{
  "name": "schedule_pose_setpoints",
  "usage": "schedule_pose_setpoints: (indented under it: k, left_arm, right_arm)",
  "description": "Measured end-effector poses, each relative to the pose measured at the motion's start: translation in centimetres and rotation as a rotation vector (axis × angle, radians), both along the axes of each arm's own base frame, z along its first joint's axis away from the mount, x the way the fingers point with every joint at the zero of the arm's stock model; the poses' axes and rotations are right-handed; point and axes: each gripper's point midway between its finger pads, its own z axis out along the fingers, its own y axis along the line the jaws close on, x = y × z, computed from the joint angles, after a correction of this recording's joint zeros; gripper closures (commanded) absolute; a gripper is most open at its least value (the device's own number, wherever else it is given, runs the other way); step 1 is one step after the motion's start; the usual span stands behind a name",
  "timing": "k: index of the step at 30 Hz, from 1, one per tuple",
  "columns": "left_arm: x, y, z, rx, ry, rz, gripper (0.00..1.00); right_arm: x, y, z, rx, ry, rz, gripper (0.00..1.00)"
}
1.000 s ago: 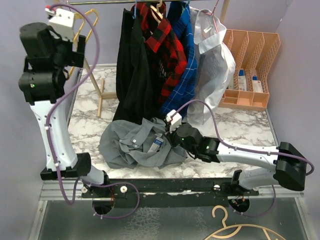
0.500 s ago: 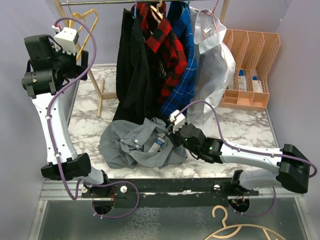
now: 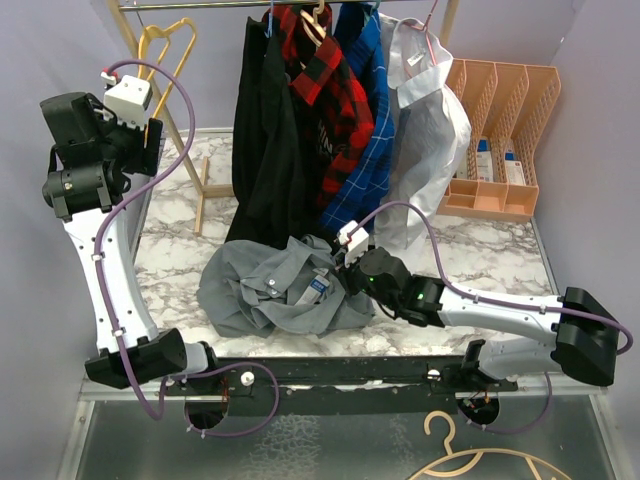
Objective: Place the shirt on the hanger
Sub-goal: Pick up the hanger from the clothesline.
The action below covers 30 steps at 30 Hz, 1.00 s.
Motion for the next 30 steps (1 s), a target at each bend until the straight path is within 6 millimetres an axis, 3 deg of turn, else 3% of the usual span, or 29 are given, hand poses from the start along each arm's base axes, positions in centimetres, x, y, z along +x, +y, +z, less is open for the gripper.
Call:
schedule_pose_setpoints:
  k: [4, 5, 6, 13, 23, 30]
  left_arm:
    - [0.4, 0.5, 0.0, 0.015, -0.016, 0.004, 0.79]
    - [0.5, 0.6, 0.0, 0.019, -0.017, 0.003, 0.95]
    - [0.7, 0.6, 0.0, 0.019, -0.018, 0.002, 1.00]
    - [1.7, 0.7, 0.7, 0.023, -0.042, -0.015, 1.00]
    - [3.0, 1.1, 4.4, 0.061, -0.110, -0.028, 1.00]
    - [5.2, 1.8, 4.3, 0.051, -0.098, -0.029, 1.00]
  right_arm:
    - [-0.1, 0.0, 0.0, 0.004, 0.004, 0.000, 0.99]
    - [-0.1, 0.1, 0.0, 0.005, 0.005, 0.001, 0.99]
    - [-0.1, 0.1, 0.0, 0.005, 0.006, 0.001, 0.98]
    - [-0.1, 0.1, 0.0, 0.011, 0.012, 0.001, 0.99]
    - [-0.3, 0.1, -0.1, 0.015, 0.027, -0.001, 0.99]
    - [-0.5, 0.2, -0.2, 0.027, 0.042, 0.002, 0.99]
